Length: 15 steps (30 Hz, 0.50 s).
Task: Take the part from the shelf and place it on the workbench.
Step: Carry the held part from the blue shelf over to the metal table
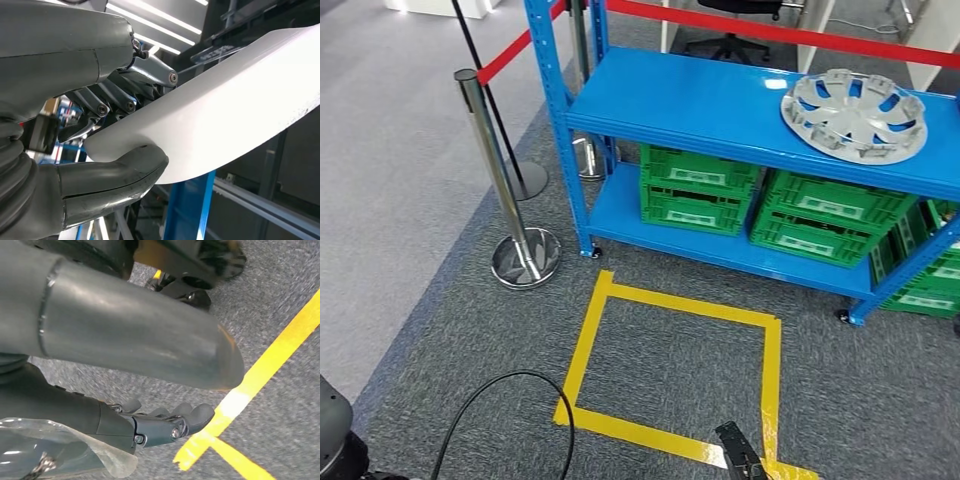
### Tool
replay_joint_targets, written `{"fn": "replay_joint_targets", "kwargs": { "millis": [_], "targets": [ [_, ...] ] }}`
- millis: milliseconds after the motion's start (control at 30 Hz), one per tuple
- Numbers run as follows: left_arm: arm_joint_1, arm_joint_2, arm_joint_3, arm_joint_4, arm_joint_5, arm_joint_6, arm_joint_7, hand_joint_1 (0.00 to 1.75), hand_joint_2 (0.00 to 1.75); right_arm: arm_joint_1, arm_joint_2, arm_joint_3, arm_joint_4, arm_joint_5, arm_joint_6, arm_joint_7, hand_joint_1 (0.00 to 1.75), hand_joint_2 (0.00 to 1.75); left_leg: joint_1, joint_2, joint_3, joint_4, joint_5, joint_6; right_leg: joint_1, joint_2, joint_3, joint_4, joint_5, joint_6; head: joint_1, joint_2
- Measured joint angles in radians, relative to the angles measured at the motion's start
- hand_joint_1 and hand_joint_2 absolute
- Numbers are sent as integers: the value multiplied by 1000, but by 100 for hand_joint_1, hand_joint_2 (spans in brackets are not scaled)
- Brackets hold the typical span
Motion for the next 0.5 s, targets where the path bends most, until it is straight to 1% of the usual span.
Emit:
{"fn": "replay_joint_targets", "kwargs": {
  "millis": [33, 67, 100, 133, 167, 200, 233, 267, 300, 333, 367, 400, 433, 467, 500],
  "targets": [
    [0, 0, 0, 0, 0, 1, 0, 175, 175, 0, 0, 1, 0, 1, 3, 2, 0, 0, 0, -11, -2, 6, -1, -4, -4, 24, 29, -65, 31, 2, 0, 0],
    [-1, -1, 0, 0, 0, 2, 0, 175, 175, -1, 0, 2, 1, 1, 7, 3, 0, 0, -1, -23, -9, 14, -2, -8, -9, 48, 53, -121, 48, 1, 0, 0],
    [-3, -1, -1, 0, 0, 3, 0, 175, 175, 0, 0, 3, 2, 2, 10, 6, 0, 0, -1, -34, -18, 22, -1, -14, -11, 68, 67, -153, 53, -2, -1, 0],
    [-3, -2, -1, 0, -1, 3, 0, 175, 175, 0, 1, 4, 2, 2, 12, 8, 0, 0, -1, -45, -28, 27, 2, -21, -12, 79, 70, -160, 48, -7, -1, 0],
    [-3, -2, -1, 0, -2, 4, 0, 175, 175, 1, 1, 5, 3, 3, 13, 10, 0, 0, 0, -58, -36, 31, 6, -28, -12, 72, 71, -164, 48, -13, -1, 0],
    [-2, -1, -1, 0, -2, 4, 0, 175, 175, 1, 1, 6, 3, 4, 15, 13, 0, 0, 1, -62, -42, 33, 9, -34, -13, 59, 69, -162, 52, -20, -1, 0],
    [-2, -1, -1, 0, -2, 5, 0, 175, 175, 1, 2, 6, 3, 6, 16, 16, 0, 0, 0, -51, -49, 42, 3, -41, -14, 46, 68, -162, 55, -28, -3, 0],
    [-3, -1, -1, 0, 0, 6, 0, 175, 175, 0, 2, 8, 3, 12, 20, 19, 0, 0, -1, -30, -61, 67, -15, -47, -16, 32, 68, -164, 58, -35, -8, 0],
    [-5, -1, -1, 0, 2, 6, 0, 175, 175, 0, 2, 11, 3, 21, 24, 25, 0, 0, 0, -4, -81, 112, -43, -53, -16, 17, 67, -165, 60, -40, -12, 0],
    [-6, -1, -1, 0, 4, 6, 0, 175, 175, 1, 2, 14, 3, 32, 27, 30, 0, 0, 3, 19, -107, 174, -77, -59, -15, 2, 67, -165, 61, -43, -17, 0],
    [-6, -1, 0, 0, 6, 6, 0, 175, 175, 2, 2, 20, 3, 44, 30, 37, 0, 0, 7, 29, -135, 241, -108, -64, -14, -14, 66, -165, 61, -43, -19, 0],
    [-5, 0, 0, 0, 8, 6, 0, 175, 175, 3, 2, 25, 3, 55, 31, 42, 0, 0, 11, 33, -154, 290, -124, -68, -13, -30, 65, -165, 61, -43, -18, 0],
    [-4, 0, 0, 0, 10, 6, 0, 175, 175, 3, 2, 31, 3, 62, 30, 45, 0, 0, 14, 35, -159, 308, -124, -70, -13, -46, 64, -165, 60, -43, -19, 0],
    [-3, 0, 0, 0, 11, 5, 0, 175, 175, 2, 2, 37, 3, 68, 31, 47, 0, 0, 16, 38, -143, 286, -105, -70, -13, -60, 65, -165, 60, -43, -19, 0],
    [-2, 0, 0, 0, 12, 4, 0, 175, 175, 0, 2, 42, 3, 71, 31, 48, 0, 0, 16, 47, -110, 227, -73, -69, -13, -72, 66, -165, 59, -42, -19, 0]
  ]
}}
